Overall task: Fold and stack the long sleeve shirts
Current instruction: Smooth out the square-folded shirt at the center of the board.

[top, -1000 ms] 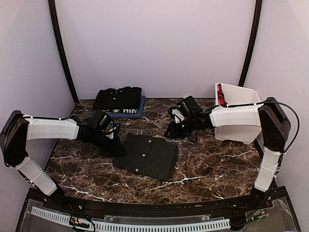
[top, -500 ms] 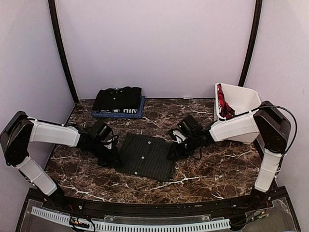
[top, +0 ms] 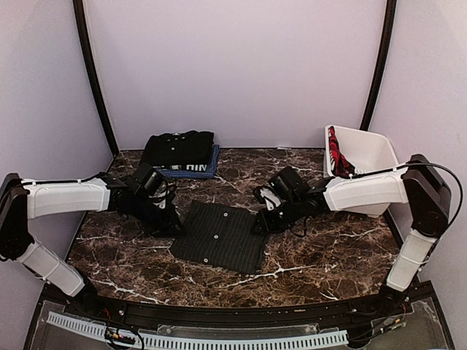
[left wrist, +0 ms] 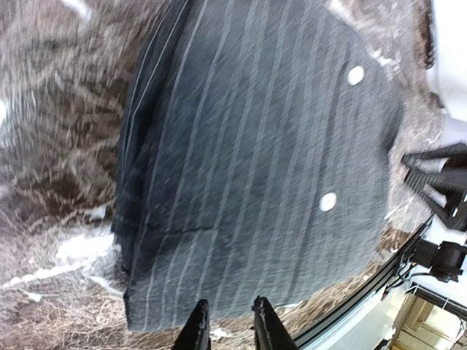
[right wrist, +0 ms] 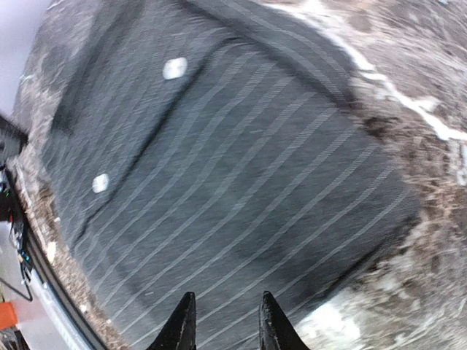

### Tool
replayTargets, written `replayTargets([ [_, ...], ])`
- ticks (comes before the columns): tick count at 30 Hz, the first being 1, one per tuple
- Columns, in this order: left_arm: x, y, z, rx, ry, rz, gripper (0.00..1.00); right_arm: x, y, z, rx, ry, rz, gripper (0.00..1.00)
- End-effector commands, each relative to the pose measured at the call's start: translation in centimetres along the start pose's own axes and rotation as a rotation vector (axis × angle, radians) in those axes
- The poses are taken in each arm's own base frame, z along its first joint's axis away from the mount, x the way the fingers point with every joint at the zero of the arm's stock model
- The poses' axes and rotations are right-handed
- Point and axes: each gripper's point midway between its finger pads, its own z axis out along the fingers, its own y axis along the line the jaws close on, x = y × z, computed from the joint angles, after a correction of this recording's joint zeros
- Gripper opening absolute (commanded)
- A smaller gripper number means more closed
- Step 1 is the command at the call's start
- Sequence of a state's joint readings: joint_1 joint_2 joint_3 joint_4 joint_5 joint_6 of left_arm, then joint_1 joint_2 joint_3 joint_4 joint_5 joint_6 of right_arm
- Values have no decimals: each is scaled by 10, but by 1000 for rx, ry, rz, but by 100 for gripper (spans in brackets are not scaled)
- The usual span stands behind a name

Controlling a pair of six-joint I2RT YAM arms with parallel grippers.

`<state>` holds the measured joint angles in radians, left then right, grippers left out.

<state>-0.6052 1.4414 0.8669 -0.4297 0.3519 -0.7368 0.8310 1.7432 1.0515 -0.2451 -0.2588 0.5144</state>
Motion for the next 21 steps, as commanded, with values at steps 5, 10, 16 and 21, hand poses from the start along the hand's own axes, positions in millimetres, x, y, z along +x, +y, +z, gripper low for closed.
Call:
replayTargets([
  [5, -34, 2, -10, -34, -81, 29, 22, 37, 62, -10, -95, 49, -79, 27],
  [10, -57, 7, 3, -23, -95, 31, 22, 68, 61, 2, -122, 118, -57, 27],
  [16, -65, 17, 22, -14, -73, 21, 22, 97, 53, 19, -128, 193, -32, 27],
  [21, -69, 23, 25, -24, -77, 16, 26, 104, 51, 19, -122, 202, -28, 26],
])
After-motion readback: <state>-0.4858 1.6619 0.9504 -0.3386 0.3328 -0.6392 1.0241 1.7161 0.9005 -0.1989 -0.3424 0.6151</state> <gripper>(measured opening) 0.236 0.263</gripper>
